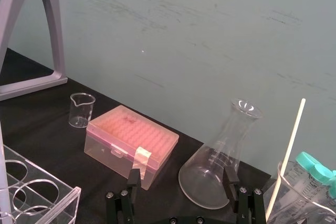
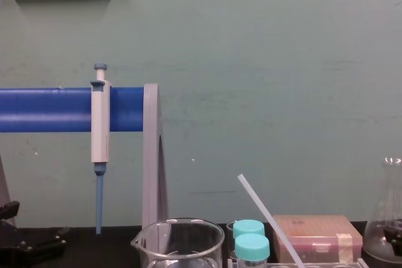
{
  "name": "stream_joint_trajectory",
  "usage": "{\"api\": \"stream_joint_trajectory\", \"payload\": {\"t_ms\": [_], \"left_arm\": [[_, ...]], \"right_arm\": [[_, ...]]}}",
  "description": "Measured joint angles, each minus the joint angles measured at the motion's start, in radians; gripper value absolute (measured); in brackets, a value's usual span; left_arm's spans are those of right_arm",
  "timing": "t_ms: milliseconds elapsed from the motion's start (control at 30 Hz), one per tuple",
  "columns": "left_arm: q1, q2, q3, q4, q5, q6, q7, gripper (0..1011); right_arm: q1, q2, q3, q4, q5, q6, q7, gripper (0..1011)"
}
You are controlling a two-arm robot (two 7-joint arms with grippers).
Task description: Pick up the stirring rod with one hand, then place it down.
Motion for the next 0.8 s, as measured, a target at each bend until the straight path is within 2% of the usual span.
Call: {"api": "stream_joint_trajectory", "payload": {"t_ms": [800], "left_arm": [[0.0,0.0,0.0,0.0,0.0,0.0,0.0,1000]], "right_arm": [[0.0,0.0,0.0,0.0,0.0,0.0,0.0,1000]]}}
